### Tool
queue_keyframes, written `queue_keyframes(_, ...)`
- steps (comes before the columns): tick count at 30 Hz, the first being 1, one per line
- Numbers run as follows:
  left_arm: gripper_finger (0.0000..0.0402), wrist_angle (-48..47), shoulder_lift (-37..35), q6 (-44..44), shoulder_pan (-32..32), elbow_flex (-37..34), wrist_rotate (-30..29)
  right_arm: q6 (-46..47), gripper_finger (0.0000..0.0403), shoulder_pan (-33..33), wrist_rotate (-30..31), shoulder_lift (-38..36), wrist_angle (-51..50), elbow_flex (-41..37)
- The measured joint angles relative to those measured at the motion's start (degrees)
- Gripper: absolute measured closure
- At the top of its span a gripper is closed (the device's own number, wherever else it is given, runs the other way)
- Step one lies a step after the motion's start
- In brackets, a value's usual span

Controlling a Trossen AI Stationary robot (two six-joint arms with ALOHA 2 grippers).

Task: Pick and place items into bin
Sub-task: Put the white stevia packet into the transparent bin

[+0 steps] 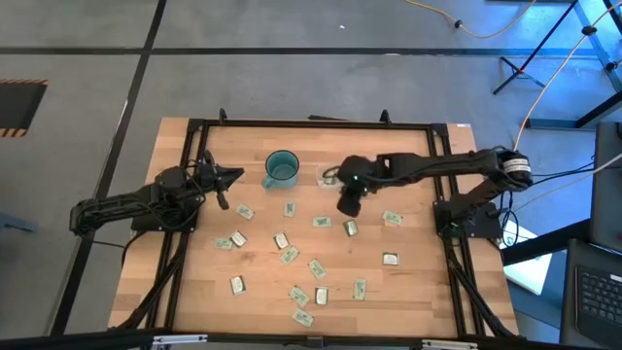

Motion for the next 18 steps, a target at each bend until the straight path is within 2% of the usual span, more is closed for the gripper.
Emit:
queue_keyframes(8,0.0382,0.02,0.0,3.88,-0.01,0.0,-0.13,1.57,0.0328,5.93,-1.24,0.46,-5.13,-0.29)
queue_keyframes(18,0.0382,1.36,0.0,8.33,0.01,0.0,-1.68,10.16,0.0319,9.16,-1.09,0.74,-7.46,-0.29)
